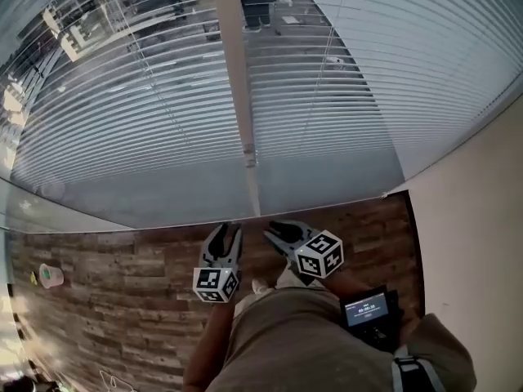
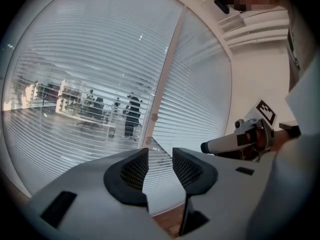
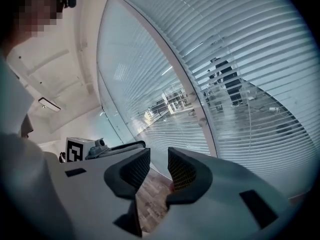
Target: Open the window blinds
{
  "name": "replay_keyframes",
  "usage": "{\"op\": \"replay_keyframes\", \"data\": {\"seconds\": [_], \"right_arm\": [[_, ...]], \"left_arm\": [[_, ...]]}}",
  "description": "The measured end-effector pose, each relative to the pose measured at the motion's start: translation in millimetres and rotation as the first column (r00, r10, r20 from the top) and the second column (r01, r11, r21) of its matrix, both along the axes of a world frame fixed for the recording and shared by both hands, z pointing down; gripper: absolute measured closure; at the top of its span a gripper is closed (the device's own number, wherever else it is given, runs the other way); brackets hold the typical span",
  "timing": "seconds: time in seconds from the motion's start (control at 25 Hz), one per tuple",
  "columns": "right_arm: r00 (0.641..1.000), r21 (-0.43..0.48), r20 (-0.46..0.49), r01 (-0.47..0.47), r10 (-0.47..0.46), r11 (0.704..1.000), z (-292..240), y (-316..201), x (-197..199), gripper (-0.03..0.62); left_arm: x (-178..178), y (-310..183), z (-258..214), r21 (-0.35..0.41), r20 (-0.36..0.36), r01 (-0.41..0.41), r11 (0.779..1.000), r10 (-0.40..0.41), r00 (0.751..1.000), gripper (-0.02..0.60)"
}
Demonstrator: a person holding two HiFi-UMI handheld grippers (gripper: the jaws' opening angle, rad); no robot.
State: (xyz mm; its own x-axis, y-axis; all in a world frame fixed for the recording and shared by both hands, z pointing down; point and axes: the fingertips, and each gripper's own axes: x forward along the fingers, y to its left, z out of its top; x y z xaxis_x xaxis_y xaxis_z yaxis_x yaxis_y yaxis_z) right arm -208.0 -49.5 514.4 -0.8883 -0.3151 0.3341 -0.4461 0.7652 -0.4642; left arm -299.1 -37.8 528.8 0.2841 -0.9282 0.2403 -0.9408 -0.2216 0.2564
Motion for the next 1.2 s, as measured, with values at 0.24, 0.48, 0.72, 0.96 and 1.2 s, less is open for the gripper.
{"op": "replay_keyframes", "data": {"seconds": [0.24, 0.48, 0.72, 0.96, 1.2], "right_arm": [[1.0, -0.013, -0.001, -0.025, 0.025, 1.0, 14.2, 29.7, -5.3, 0.487], [0.999, -0.012, -0.006, -0.036, 0.036, 0.999, -2.0, 61.1, -6.3, 0.487], [0.998, -0.007, -0.009, -0.059, 0.059, 0.998, -18.2, 80.8, 5.4, 0.487], [0.997, 0.001, -0.001, -0.081, 0.081, 0.997, -16.7, 98.5, 27.4, 0.487], [0.997, 0.018, 0.009, -0.072, 0.072, 0.997, -41.9, 108.8, 45.3, 0.486]], "left_arm": [[-6.6, 30.5, 14.9, -0.009, -0.002, -0.02, 1.0, 0.02, 1.0, 0.423], [-6.6, 58.9, -3.1, -0.007, -0.005, -0.037, 0.999, 0.037, 0.999, 0.423], [-2.6, 76.5, -18.0, -0.002, -0.004, -0.048, 0.999, 0.048, 0.999, 0.423], [15.4, 94.2, -18.5, 0.01, 0.004, -0.059, 0.998, 0.059, 0.998, 0.425], [28.0, 106.1, -42.5, 0.02, 0.015, -0.04, 0.999, 0.04, 0.999, 0.423]]}}
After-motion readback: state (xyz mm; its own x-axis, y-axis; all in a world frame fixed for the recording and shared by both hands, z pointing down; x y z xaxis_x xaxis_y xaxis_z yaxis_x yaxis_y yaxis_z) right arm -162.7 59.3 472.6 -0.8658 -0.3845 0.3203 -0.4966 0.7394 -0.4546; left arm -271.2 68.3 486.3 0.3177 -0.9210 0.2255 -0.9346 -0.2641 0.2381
